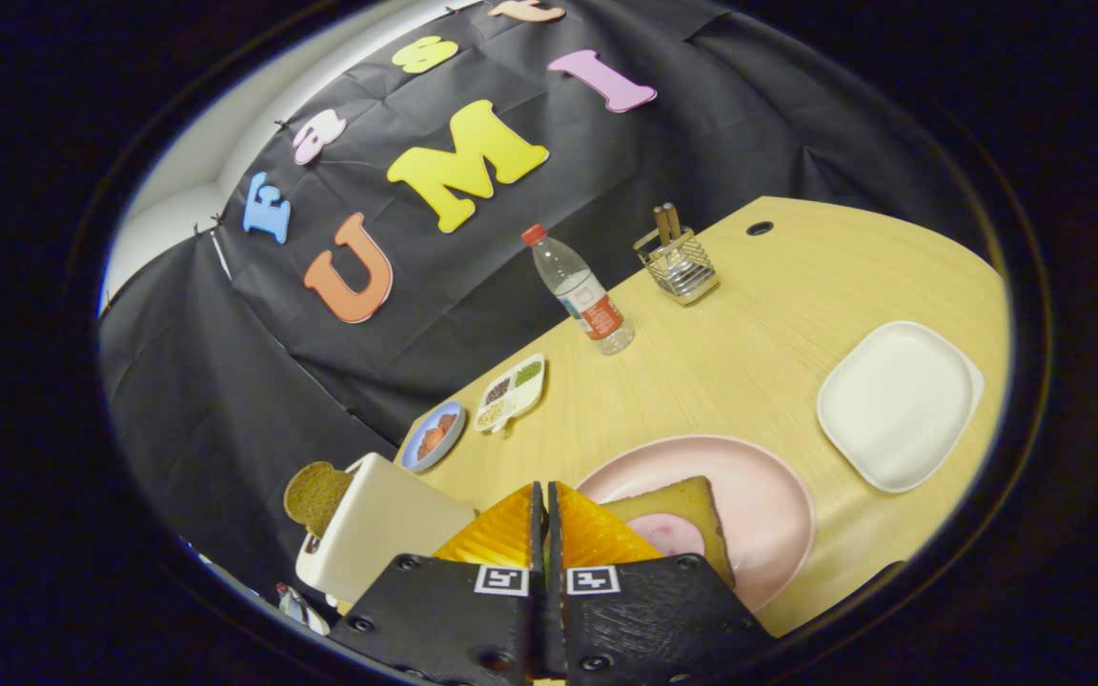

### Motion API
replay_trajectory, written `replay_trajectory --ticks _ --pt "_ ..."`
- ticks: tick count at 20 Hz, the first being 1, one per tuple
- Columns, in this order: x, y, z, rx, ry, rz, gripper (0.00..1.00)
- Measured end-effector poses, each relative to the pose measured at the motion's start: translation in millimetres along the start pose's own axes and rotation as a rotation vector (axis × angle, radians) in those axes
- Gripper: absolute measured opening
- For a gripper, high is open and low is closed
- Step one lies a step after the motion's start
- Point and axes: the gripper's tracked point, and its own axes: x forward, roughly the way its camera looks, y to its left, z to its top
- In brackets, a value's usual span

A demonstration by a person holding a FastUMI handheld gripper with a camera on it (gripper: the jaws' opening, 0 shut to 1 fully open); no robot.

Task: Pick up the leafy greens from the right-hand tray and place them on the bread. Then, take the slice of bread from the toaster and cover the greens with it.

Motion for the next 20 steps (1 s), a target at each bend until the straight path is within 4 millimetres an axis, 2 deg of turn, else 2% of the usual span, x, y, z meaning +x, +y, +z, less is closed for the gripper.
replay_trajectory --ticks 2,5,6,7,9,13,17,20 --pt "2.3 -18.2 2.6 -0.034 -0.011 -0.043 0.00" --pt "1.3 -35.3 -0.1 -0.093 -0.003 -0.093 0.00" --pt "3.8 -45.0 0.4 -0.117 -0.002 -0.119 0.04" --pt "5.2 -48.9 -0.2 -0.134 -0.001 -0.128 0.15" --pt "8.2 -54.1 -1.1 -0.165 0.000 -0.137 0.28" --pt "-3.2 -73.4 15.2 -0.186 -0.054 -0.175 0.49" --pt "-22.2 -76.3 31.8 -0.187 -0.097 -0.184 0.69" --pt "-52.6 -65.3 50.5 -0.229 -0.185 -0.190 0.89"
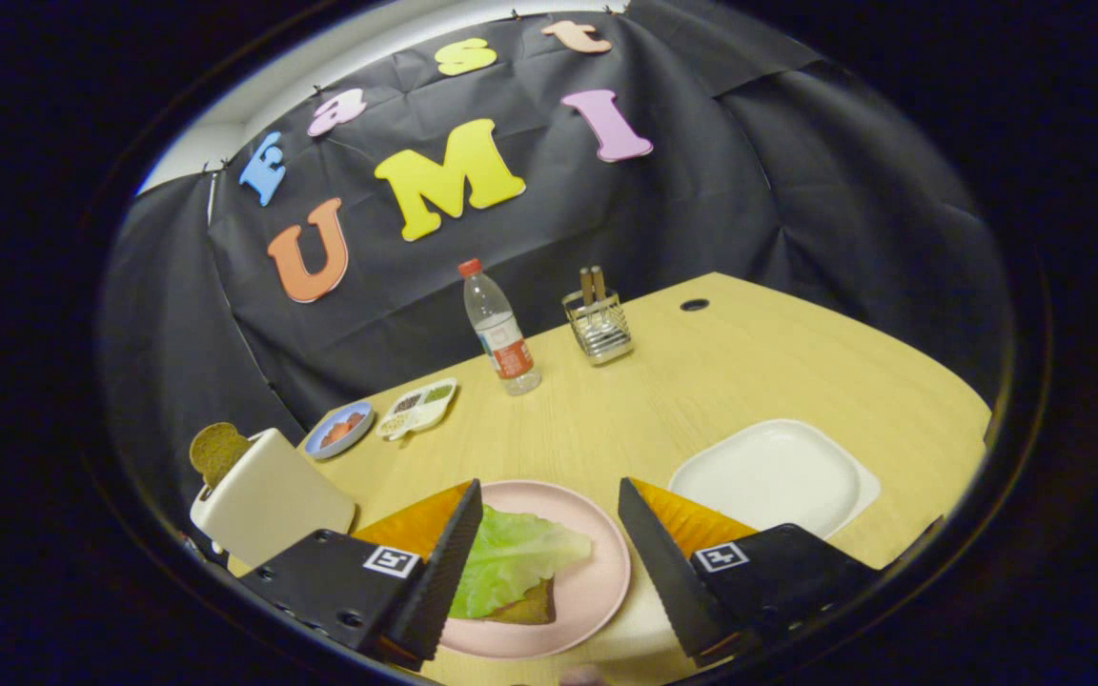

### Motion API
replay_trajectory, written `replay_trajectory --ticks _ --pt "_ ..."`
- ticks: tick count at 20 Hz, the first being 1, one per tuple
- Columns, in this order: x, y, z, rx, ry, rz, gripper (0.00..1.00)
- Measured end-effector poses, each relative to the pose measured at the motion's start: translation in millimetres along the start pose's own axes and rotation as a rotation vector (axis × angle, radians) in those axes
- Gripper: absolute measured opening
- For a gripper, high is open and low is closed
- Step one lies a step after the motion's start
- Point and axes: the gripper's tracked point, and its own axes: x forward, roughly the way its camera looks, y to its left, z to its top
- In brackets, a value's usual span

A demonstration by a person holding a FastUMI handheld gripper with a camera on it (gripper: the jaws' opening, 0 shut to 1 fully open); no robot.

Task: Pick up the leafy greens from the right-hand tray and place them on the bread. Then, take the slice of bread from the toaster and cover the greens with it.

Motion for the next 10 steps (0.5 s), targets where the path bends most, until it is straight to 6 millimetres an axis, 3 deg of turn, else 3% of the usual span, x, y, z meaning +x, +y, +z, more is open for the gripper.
replay_trajectory --ticks 1,5,10 --pt "-9.9 3.3 9.9 -0.019 -0.037 -0.004 0.94" --pt "-53.1 26.9 42.5 -0.099 -0.173 -0.015 0.95" --pt "-81.2 68.1 47.7 -0.155 -0.216 -0.015 0.95"
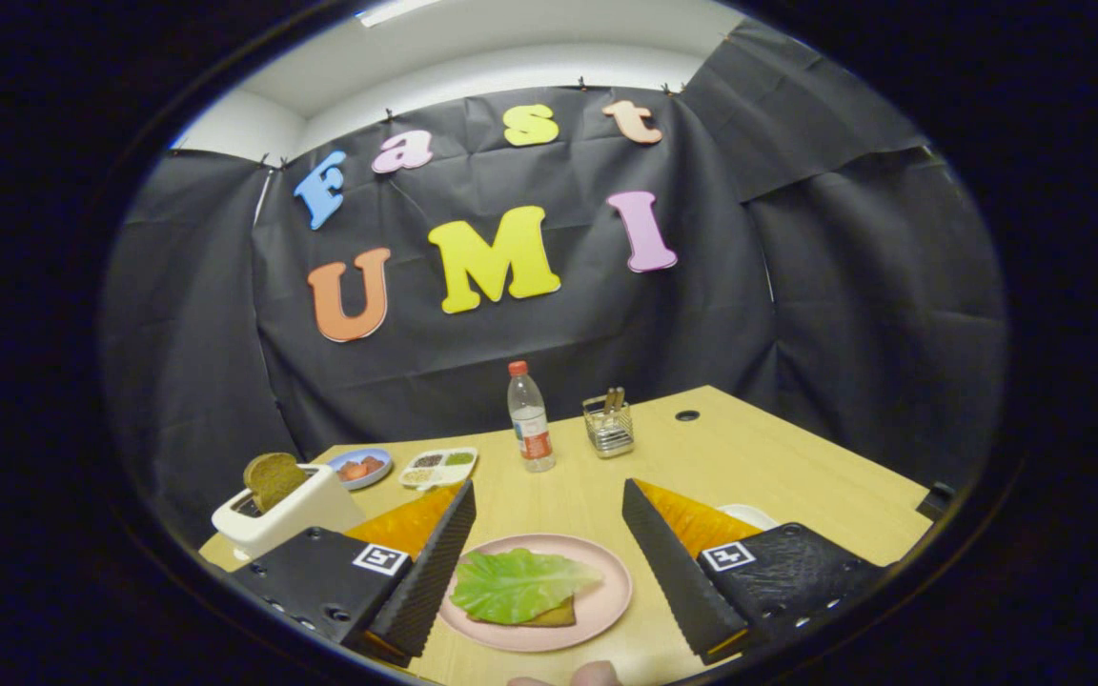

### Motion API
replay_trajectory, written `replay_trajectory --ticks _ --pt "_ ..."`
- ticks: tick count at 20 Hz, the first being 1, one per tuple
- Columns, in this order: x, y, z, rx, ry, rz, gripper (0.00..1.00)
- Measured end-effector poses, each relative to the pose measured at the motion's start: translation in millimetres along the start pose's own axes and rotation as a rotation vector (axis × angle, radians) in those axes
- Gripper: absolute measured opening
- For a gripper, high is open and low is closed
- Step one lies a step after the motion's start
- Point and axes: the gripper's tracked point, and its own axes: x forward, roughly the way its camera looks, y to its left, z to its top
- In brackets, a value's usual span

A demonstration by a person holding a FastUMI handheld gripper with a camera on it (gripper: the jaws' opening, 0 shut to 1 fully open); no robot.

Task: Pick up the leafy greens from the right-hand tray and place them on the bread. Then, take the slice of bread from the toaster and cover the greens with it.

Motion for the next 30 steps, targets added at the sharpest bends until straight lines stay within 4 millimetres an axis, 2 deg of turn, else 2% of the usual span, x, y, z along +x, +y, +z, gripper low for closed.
replay_trajectory --ticks 4,7,10,12,14,18,20,23,26,30 --pt "-12.7 59.3 9.2 -0.057 -0.025 0.041 0.95" --pt "-19.8 120.5 10.1 -0.087 -0.041 0.106 0.96" --pt "-24.6 176.8 2.9 -0.083 -0.041 0.160 0.96" --pt "-23.3 216.0 -9.0 -0.106 -0.027 0.203 0.96" --pt "-13.6 241.9 -22.2 -0.124 -0.008 0.215 0.96" --pt "12.2 269.0 -46.2 -0.156 0.037 0.191 0.96" --pt "31.5 276.3 -56.6 -0.183 0.062 0.161 0.96" --pt "49.2 282.1 -80.0 -0.178 0.135 0.133 0.95" --pt "67.1 284.1 -90.2 -0.170 0.192 0.105 0.80" --pt "78.9 280.8 -86.2 -0.121 0.207 0.079 0.47"
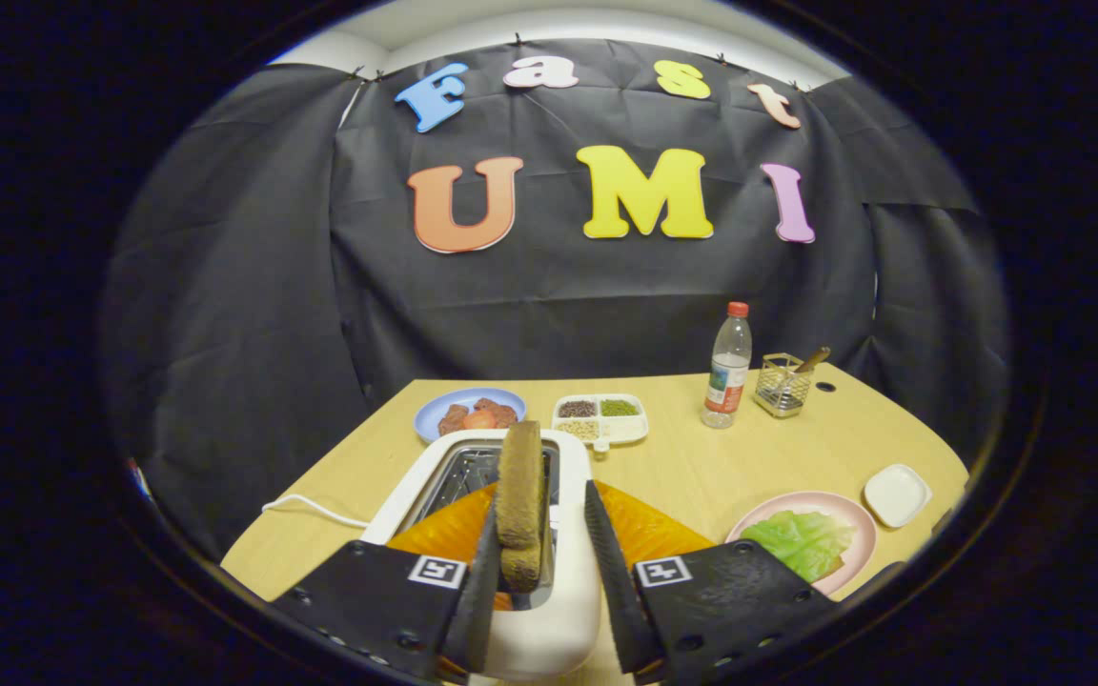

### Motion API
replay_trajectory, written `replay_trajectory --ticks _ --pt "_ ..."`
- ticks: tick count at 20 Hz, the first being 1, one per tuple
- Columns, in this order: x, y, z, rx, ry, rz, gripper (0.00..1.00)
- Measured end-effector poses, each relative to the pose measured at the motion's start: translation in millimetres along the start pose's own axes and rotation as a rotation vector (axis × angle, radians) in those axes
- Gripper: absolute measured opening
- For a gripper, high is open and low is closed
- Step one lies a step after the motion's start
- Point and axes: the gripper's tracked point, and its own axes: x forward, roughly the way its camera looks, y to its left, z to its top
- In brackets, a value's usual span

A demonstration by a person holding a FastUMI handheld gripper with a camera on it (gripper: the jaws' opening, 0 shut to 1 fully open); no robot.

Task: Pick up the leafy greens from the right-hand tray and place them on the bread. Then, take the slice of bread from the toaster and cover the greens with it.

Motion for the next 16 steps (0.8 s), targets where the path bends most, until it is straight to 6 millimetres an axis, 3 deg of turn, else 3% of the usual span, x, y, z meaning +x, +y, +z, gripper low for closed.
replay_trajectory --ticks 5,12,16 --pt "-9.9 10.5 9.0 0.042 0.026 0.066 0.08" --pt "-55.3 3.7 74.8 0.107 -0.105 0.166 0.08" --pt "-84.2 -36.9 96.0 0.149 -0.169 0.178 0.08"
